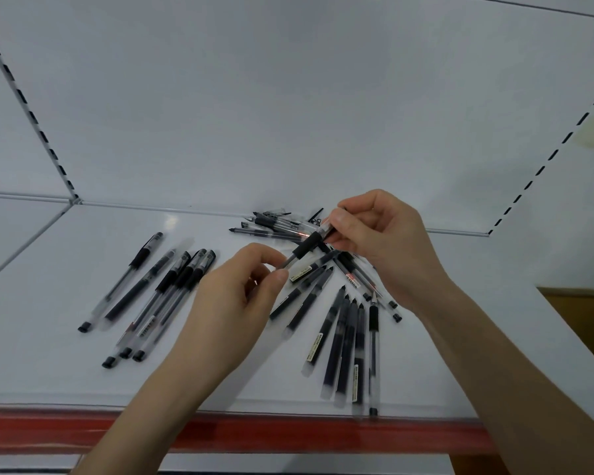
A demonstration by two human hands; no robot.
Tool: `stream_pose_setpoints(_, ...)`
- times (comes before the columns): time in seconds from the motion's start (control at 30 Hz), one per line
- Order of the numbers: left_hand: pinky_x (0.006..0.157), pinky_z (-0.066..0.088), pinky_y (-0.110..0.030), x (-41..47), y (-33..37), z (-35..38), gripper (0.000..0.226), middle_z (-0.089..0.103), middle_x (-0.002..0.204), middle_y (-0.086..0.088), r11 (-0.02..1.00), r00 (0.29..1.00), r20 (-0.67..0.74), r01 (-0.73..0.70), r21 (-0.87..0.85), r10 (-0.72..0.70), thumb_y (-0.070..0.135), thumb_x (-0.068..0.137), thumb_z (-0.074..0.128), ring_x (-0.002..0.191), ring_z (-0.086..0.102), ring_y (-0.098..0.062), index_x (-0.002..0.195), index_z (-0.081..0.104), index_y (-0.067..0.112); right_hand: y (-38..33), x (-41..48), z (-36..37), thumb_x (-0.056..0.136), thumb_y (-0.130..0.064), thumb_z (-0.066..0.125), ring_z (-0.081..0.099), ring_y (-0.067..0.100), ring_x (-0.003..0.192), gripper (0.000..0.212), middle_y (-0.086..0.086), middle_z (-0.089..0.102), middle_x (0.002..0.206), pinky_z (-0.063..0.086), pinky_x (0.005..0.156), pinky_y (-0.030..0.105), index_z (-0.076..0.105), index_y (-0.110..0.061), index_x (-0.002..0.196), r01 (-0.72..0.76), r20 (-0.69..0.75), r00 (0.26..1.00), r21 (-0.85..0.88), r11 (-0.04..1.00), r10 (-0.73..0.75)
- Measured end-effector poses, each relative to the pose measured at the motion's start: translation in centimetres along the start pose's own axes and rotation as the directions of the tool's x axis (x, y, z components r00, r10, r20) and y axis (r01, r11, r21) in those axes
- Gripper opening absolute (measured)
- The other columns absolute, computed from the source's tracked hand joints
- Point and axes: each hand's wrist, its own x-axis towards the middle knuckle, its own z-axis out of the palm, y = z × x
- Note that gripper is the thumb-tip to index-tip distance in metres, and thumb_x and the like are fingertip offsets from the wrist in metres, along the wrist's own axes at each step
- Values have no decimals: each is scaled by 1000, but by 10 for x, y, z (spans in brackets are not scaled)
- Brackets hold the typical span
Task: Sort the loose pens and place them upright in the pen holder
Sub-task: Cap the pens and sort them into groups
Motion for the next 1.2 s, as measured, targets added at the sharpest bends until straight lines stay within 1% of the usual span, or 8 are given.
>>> stream_pose_setpoints(0.3,52,39,-14,-3,-14,7,16,59,63,0,997,1000,-18,24,80,-23,19,84,60,60,53,-15,73,57,30,16,-6,-5,84,-7,62,69,11,66,4,-1,72,67,57,67,23,60,-10,83,-71,6,997,-25,997,71)
stream_pose_setpoints(0.43,59,41,-15,-6,-32,-10,6,60,77,3,909,998,-68,15,418,15,18,85,59,68,57,-11,81,64,17,31,-11,-27,83,-15,65,65,11,63,3,0,69,70,55,68,28,65,-17,84,-77,-26,997,-363,928,73)
stream_pose_setpoints(0.5,64,41,-28,-8,-44,-21,10,59,86,-5,834,988,-157,79,546,9,16,84,60,77,58,-25,86,68,9,35,-15,-36,82,-18,66,58,10,58,2,0,66,68,52,64,28,66,-17,81,-65,-21,998,-527,847,64)
stream_pose_setpoints(0.63,63,39,-35,-10,-55,-27,13,61,88,-16,733,977,-210,176,657,-47,11,84,60,83,57,-38,90,68,3,39,-25,-36,81,-26,67,54,-4,59,6,-12,60,69,39,56,4,65,-22,78,4,129,983,-737,676,134)
stream_pose_setpoints(0.77,57,47,-43,-11,-59,-25,18,62,76,-24,664,988,-156,101,740,23,8,75,59,68,60,-42,88,65,-2,47,-27,-31,80,-38,66,50,-4,71,17,-17,52,80,37,63,9,63,-25,91,63,209,958,-821,568,196)
stream_pose_setpoints(0.97,43,44,-30,-11,-28,16,14,60,64,-10,698,980,113,-196,689,164,19,70,68,53,59,-30,67,65,5,46,-20,-37,80,-32,67,52,-3,70,9,-15,57,77,37,61,2,62,-25,83,49,176,973,-790,611,149)
stream_pose_setpoints(1.1,62,35,-26,1,-24,34,23,58,98,-5,611,985,169,-163,775,48,29,93,48,89,58,-23,101,59,11,39,0,-38,83,-20,65,53,-7,63,4,-14,58,70,37,63,-1,65,-18,80,117,172,985,-772,625,28)
stream_pose_setpoints(1.2,66,33,-25,4,-26,35,25,56,106,-4,618,987,163,-139,773,18,26,96,39,95,55,-23,108,56,12,38,19,-29,85,-15,63,53,-2,67,7,-6,62,76,38,66,3,68,-11,85,213,236,971,-760,615,-45)
